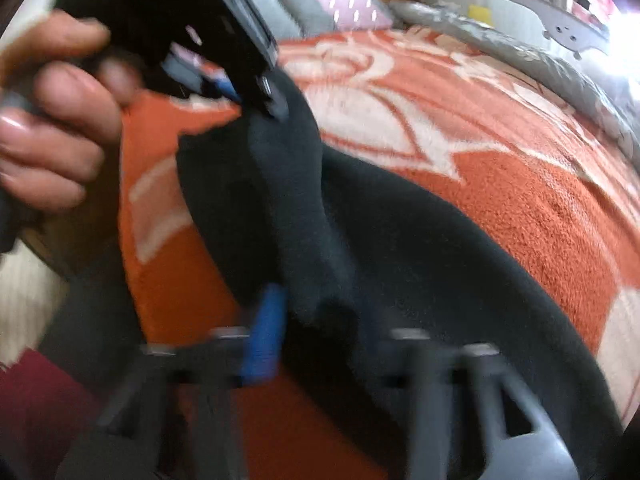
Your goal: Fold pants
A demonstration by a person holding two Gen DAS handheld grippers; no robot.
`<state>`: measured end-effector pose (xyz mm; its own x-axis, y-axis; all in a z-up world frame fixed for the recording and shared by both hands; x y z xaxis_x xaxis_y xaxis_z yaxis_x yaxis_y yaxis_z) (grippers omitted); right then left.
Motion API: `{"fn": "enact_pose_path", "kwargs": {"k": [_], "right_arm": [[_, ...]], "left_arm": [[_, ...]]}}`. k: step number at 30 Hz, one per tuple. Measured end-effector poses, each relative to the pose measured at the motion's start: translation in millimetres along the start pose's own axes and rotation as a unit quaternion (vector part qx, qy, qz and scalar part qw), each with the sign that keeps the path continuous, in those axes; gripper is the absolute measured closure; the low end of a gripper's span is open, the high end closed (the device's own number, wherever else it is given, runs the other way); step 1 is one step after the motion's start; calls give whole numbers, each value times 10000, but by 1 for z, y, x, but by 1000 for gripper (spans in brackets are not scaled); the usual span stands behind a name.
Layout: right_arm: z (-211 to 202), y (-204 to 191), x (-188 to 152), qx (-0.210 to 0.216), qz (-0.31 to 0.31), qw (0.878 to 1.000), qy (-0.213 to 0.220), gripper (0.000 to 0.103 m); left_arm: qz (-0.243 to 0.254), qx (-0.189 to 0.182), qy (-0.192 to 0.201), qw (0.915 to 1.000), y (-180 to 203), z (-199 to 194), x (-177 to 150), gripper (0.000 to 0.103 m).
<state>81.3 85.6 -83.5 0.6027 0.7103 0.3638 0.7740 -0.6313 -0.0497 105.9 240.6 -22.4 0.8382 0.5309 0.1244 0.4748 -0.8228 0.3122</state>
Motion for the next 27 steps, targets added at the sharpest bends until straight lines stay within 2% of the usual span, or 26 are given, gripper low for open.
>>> {"fn": "enact_pose_path", "kwargs": {"k": [5,6,11,22,25,27], "right_arm": [[-32,-3,-1,188,9,9992,346,93],[-33,-4,-1,249,1,9991,346,96],[-23,-15,-4,236,-171,9995,142,97],[-2,-25,-11,106,-287,9992,-238,97],[1,-23,-11,294,-92,9990,-323,93],[-1,-22,-11,380,24,9988,-312,87]], "left_arm": [[53,-454,319,9984,-23,-21,-19,97],[35,-528,324,9981,-29,-20,-23,97],[-189,-779,206,9966,-55,-6,-44,97],[-264,-901,104,9955,-78,24,-65,96],[-336,-891,58,9954,-85,27,-67,89],[-412,-888,95,9952,-90,24,-67,88]]}}
Point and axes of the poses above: each gripper's, at about its wrist camera, not at the fingertips, and z roughly the way its jaws point, y to its right, x to its top, the point moved 8 cm from there along z, roughly the way its jaws point, and after that the axes turned 15 degrees about -y, right-handed, at the moved point
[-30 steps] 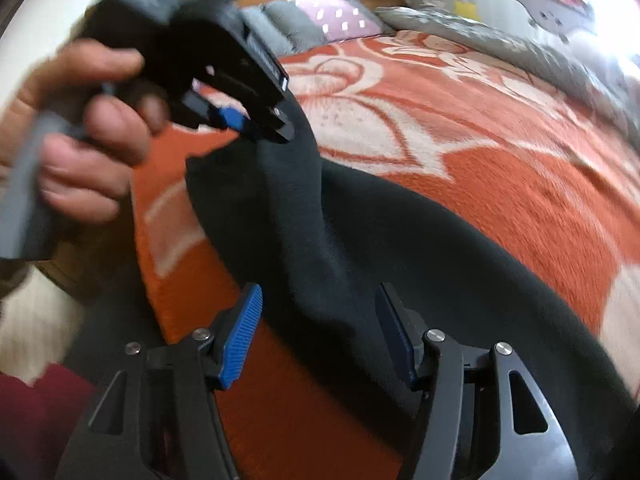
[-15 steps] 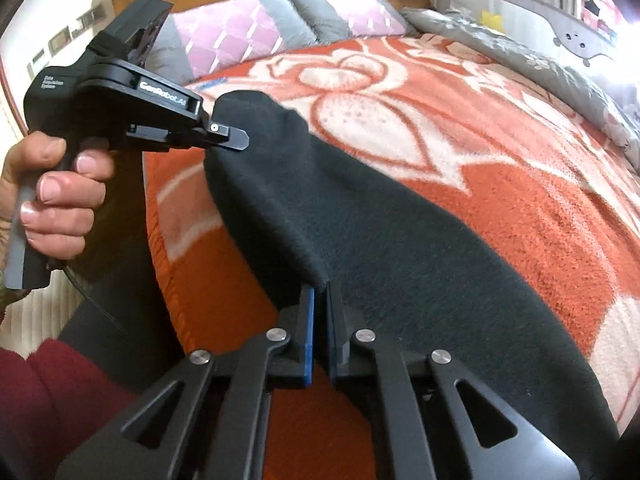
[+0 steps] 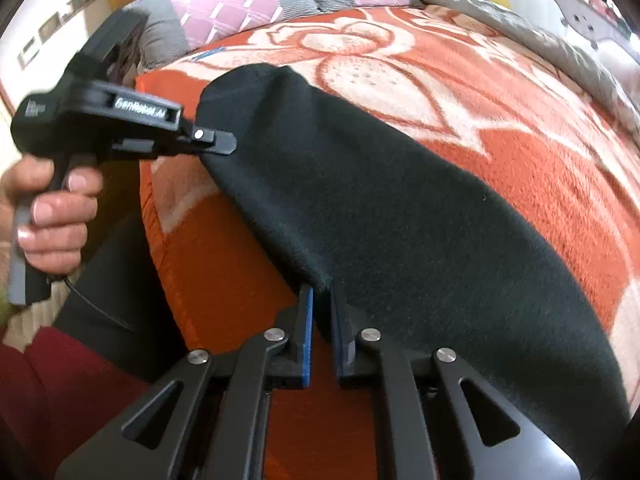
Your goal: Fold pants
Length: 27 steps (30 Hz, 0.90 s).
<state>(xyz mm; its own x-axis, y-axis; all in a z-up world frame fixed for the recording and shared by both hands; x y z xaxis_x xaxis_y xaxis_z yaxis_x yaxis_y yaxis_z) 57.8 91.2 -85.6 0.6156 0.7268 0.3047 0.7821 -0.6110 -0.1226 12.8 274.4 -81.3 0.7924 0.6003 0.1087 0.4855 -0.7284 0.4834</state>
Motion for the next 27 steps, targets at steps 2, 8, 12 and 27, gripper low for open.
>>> {"fn": "enact_pose_path", "kwargs": {"k": [2,8,12,27], "right_arm": [[-4,-1,1,80,72,9999,25,72],[-30,-4,12,404,217,9982,379,69],[-48,17,27,676,674,9932,669,69],[-6,131,94,644,1837,9807,154,69]], "left_arm": [[-97,11,34,9999,-6,-7,0,85],[-482,258,203,9983,-26,-28,-1,52],[-665,177,93,9976,-34,-31,2,48],[-759,284,-104,9967,-37,-8,23,46]]}}
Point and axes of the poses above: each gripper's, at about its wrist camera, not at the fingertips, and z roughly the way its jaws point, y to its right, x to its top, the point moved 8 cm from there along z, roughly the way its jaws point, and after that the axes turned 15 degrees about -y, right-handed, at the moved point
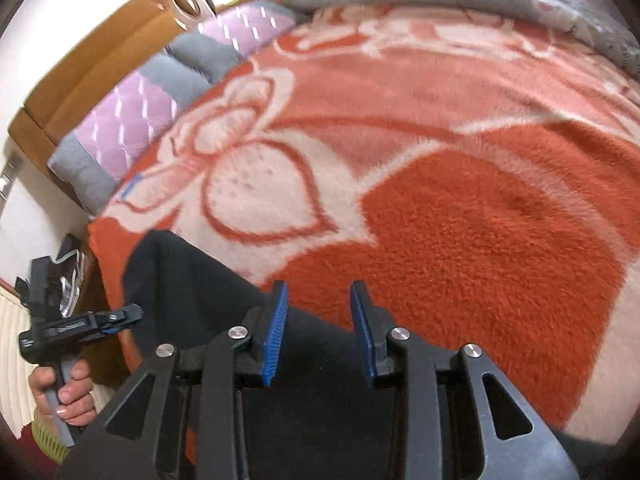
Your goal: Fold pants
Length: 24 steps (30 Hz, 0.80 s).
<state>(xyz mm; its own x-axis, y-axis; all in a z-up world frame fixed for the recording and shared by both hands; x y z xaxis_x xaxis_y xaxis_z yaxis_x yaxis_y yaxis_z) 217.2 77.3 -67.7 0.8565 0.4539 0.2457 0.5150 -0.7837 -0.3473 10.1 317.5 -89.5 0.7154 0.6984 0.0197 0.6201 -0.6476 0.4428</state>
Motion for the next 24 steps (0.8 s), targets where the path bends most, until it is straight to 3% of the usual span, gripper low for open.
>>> {"fn": "enact_pose_path", "kwargs": {"k": [5,8,12,18,24], "right_arm": [[37,-10,-17,-64,-535,9959,-732,68],[46,-12,-24,-349,-870,9926,-772,60],[55,-7,-19,-131,-782,9933,-843,58],[59,-10,-13,-29,-816,9918,-984,66],[50,0,-24,349,-582,9936,-900,69]], "left_arm": [[77,1,0,10000,0,5,1,46],[100,-8,18,9999,0,8,4,46],[245,97,67,9996,8,15,8,48],[458,276,180,9984,18,23,13,54],[479,54,199,9986,16,22,16,67]]}}
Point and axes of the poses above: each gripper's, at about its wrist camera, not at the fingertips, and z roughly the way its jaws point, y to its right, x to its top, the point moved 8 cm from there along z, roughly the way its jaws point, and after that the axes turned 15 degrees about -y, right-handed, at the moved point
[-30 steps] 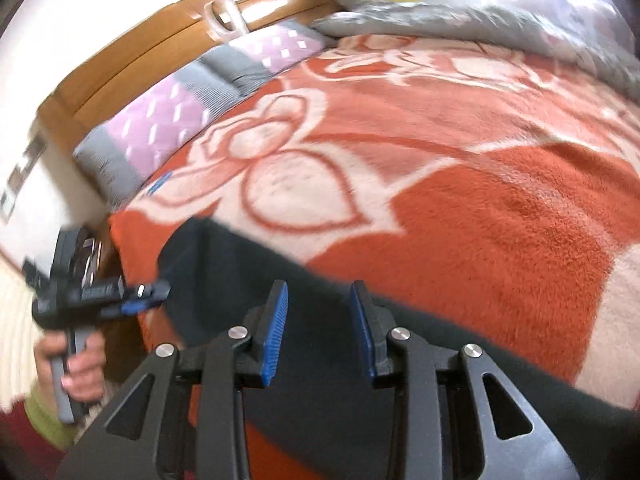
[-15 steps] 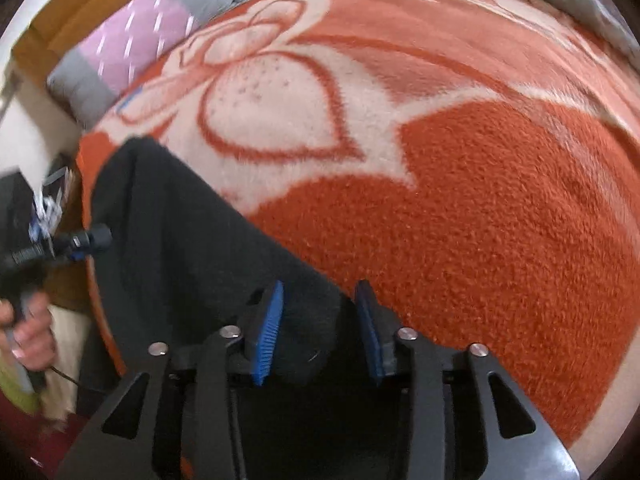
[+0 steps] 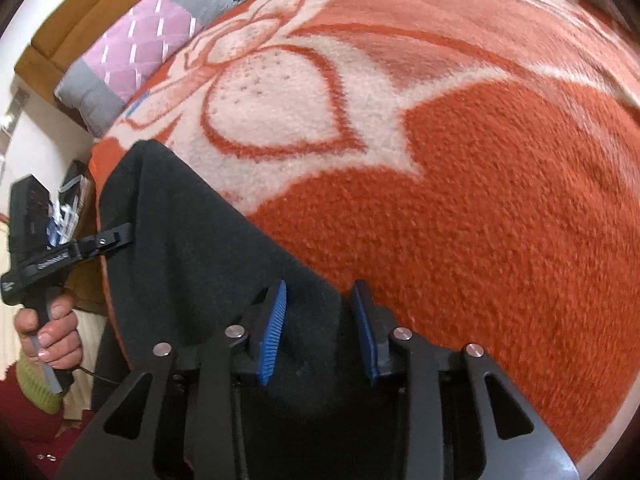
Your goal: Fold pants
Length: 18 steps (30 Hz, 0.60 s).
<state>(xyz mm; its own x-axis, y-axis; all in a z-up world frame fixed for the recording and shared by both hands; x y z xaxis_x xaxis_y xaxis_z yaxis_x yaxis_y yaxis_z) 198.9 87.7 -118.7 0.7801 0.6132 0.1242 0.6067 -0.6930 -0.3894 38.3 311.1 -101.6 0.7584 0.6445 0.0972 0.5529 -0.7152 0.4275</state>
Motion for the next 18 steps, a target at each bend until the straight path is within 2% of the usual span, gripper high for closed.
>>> {"fn": "enact_pose_path", "kwargs": {"k": [1,2,4,7,11,13,18], "right_arm": [[-2,0,-2,-25,-29,10000,46,74],[-4,0,-3,-105,-47,9999,85,85],[-11,-4,-4,-339,-89,9992,200,90],[-37,-20,-2,-704,-234,9952,643,99],[-79,-35,-3,-1002,-255,9846,1409,99],[-87,-37,-3,-1105,-274,9805,1605,99],[-79,-39,5,-1378,-299,9754,1694,99]], "left_arm": [[18,-69,7,10000,0,-1,0,73],[41,-160,9,9999,2,-2,0,80],[117,-256,104,9996,8,-8,0,84],[272,-519,357,9976,18,-30,-3,86],[430,-1070,772,9903,30,-70,-5,86],[542,-1241,849,9871,35,-81,-4,86],[628,-1139,823,9881,32,-77,0,86]]}}
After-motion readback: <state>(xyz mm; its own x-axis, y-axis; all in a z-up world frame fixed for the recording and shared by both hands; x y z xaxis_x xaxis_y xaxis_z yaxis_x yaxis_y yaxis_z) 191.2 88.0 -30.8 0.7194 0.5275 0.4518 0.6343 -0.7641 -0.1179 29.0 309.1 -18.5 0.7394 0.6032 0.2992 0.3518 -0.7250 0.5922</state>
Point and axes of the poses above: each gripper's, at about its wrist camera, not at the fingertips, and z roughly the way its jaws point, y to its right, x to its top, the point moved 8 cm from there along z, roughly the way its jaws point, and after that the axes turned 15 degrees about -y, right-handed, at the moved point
